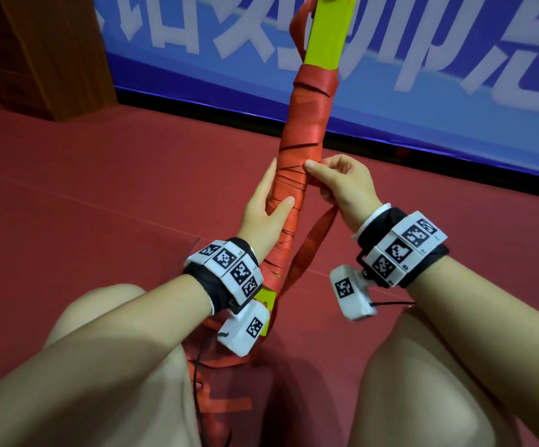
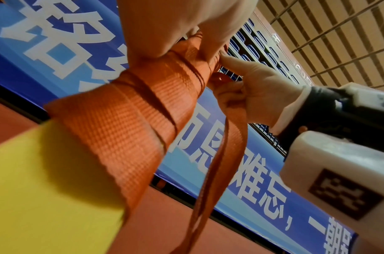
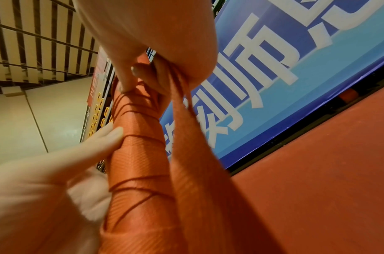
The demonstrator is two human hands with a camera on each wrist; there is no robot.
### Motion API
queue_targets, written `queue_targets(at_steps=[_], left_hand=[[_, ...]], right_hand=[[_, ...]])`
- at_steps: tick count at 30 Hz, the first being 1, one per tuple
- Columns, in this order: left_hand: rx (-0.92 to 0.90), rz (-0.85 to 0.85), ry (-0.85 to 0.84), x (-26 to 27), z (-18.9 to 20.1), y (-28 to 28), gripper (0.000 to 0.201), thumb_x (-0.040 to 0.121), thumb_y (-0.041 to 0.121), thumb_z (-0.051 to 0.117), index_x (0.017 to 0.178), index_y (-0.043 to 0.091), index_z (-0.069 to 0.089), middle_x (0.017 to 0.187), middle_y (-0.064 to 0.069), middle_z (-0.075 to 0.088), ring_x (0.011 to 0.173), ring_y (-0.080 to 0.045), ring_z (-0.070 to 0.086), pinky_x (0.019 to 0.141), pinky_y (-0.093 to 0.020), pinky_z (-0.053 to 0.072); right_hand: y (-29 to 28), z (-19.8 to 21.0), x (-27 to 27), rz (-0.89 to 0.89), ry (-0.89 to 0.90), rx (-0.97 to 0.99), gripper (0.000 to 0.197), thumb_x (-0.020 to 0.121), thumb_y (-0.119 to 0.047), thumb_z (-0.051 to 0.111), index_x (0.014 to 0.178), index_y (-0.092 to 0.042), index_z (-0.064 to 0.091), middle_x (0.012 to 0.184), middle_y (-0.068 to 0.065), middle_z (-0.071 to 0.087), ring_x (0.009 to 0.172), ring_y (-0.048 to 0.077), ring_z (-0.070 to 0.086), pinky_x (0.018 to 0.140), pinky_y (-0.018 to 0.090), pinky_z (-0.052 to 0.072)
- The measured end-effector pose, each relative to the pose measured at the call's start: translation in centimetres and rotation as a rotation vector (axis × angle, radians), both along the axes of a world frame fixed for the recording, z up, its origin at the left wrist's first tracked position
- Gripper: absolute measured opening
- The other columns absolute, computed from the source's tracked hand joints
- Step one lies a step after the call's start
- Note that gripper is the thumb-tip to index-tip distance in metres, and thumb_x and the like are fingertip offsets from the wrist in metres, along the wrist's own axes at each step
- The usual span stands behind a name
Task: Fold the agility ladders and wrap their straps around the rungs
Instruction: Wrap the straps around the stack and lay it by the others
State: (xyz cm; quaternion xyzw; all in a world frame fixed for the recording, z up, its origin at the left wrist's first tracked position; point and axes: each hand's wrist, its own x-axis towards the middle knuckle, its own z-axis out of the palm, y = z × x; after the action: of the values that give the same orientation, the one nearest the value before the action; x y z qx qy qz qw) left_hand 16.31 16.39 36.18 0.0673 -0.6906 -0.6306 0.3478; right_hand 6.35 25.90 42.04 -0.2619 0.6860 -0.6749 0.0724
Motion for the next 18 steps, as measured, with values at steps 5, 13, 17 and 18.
queue_targets(at_steps=[5,13,17,18], left_hand=[[-0.074,0.114,0.017,-0.8,-0.6,-0.3,0.068,0.088,0.016,0.057,0.148,0.038,0.033,0.13,0.004,0.049,0.104,0.011,0.053,0.089,-0.006,0.04],[-0.151,0.117,-0.091,-0.2,-0.2,-0.1,0.057,0.1,0.003,0.04,0.149,0.03,0.029,0.105,0.0,0.042,0.077,0.023,0.047,0.077,0.004,0.032],[-0.066,-0.059,-0.027,0.4,0.7,-0.8,0.055,0.1,0.008,0.04,0.145,0.038,0.031,0.109,-0.005,0.06,0.097,0.004,0.06,0.094,-0.018,0.045],[-0.037,-0.1,-0.038,0.6,0.7,-0.8,0.058,0.101,0.007,0.041,0.146,0.04,0.023,0.093,-0.003,0.059,0.081,0.0,0.061,0.08,-0.018,0.048]], right_hand=[[-0.3,-0.4,0.7,-0.08,0.011,-0.057,0.024,0.086,-0.018,0.071,0.106,-0.011,0.06,0.069,0.003,0.055,0.038,0.001,0.041,0.041,0.018,0.033],[-1.6,-1.7,2.9,-0.029,0.091,-0.123,0.053,0.075,-0.03,0.074,0.124,-0.018,0.058,0.105,0.003,0.071,0.096,0.02,0.068,0.09,0.045,0.054],[-1.1,-0.9,2.0,-0.013,-0.055,-0.217,0.065,0.069,-0.025,0.078,0.128,-0.015,0.054,0.117,0.012,0.067,0.104,0.026,0.066,0.092,0.043,0.053],[-1.0,-0.7,1.7,0.008,-0.092,-0.235,0.065,0.068,-0.023,0.078,0.128,-0.014,0.054,0.118,0.013,0.066,0.104,0.026,0.066,0.092,0.044,0.054]])
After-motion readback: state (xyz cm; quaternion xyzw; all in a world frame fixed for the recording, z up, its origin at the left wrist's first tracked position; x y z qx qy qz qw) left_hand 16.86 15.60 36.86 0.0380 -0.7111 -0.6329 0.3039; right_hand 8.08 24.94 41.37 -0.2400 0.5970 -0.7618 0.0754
